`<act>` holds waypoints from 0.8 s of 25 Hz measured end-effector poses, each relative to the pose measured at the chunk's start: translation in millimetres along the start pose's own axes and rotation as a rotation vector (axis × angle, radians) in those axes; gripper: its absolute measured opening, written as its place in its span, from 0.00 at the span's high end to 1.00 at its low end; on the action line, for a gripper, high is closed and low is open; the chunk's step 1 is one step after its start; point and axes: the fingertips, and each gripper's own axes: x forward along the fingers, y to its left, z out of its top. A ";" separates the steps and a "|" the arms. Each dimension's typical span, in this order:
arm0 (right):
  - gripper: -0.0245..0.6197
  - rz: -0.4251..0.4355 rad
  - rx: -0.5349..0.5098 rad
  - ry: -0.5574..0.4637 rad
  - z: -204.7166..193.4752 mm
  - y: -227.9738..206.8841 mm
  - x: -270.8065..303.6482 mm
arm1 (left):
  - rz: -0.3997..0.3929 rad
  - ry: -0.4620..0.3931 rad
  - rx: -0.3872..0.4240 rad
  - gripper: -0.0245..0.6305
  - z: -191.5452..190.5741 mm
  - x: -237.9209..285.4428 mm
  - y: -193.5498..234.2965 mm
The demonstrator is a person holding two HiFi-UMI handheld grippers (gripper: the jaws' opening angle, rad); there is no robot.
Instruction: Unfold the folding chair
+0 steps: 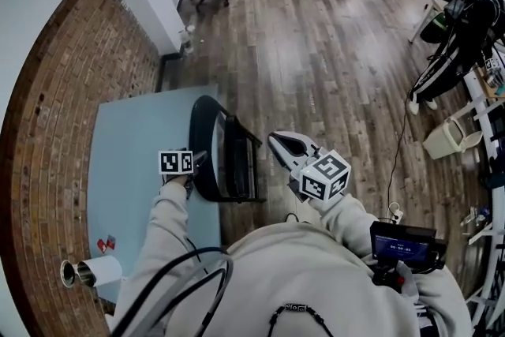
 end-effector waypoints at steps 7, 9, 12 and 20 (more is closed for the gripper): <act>0.95 -0.047 0.013 0.007 -3.0 -20.7 -2.1 | 0.009 0.086 -0.018 0.47 -4.2 35.9 14.0; 0.95 -0.059 0.016 0.009 -4.6 -26.9 -2.0 | 0.003 0.115 -0.025 0.47 -9.3 45.4 15.0; 0.95 -0.070 0.017 0.014 -7.1 -31.7 -2.0 | -0.003 0.170 -0.006 0.47 -18.2 51.9 14.5; 0.95 -0.063 0.023 0.031 -8.3 -28.9 5.5 | -0.086 0.324 -0.008 0.75 -29.0 54.5 -4.5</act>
